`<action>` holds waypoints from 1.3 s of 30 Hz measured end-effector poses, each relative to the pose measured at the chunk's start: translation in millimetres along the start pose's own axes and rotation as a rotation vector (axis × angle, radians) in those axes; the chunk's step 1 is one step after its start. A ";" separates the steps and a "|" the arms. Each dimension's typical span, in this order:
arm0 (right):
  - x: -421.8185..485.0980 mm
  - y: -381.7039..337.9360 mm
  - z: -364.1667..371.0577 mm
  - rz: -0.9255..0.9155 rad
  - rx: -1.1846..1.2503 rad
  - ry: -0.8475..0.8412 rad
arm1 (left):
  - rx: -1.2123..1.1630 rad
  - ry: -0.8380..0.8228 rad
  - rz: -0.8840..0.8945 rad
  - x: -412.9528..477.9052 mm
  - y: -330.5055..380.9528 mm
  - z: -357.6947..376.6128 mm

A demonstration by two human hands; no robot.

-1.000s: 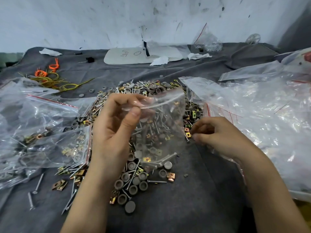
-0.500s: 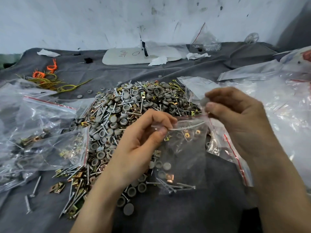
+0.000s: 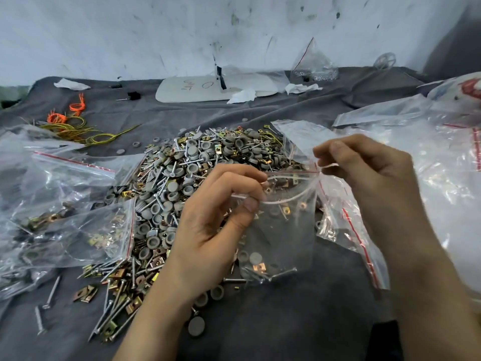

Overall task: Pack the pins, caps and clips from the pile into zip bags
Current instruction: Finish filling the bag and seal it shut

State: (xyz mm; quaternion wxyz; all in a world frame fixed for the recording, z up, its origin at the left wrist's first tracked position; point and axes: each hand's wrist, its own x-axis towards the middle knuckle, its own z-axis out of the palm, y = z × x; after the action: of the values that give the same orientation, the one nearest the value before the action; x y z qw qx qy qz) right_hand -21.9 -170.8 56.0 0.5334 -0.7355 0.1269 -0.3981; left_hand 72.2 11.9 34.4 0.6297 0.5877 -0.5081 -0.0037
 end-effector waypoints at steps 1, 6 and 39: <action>3.0 14.7 1.9 0.104 -0.050 0.036 | -0.005 0.014 -0.010 0.0 0.2 -0.1; 5.5 60.9 11.7 0.332 -0.569 -0.240 | -0.010 0.064 -0.026 0.0 0.2 -2.5; -9.9 -29.9 3.4 -0.203 -0.024 -0.011 | 0.117 0.063 0.107 -2.4 -1.7 3.1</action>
State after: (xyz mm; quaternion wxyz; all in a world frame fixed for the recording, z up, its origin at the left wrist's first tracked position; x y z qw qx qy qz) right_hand -33.0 -150.6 77.6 0.4821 -0.7532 0.0537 -0.4442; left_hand 70.1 10.5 30.9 0.6091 0.5955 -0.5180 0.0781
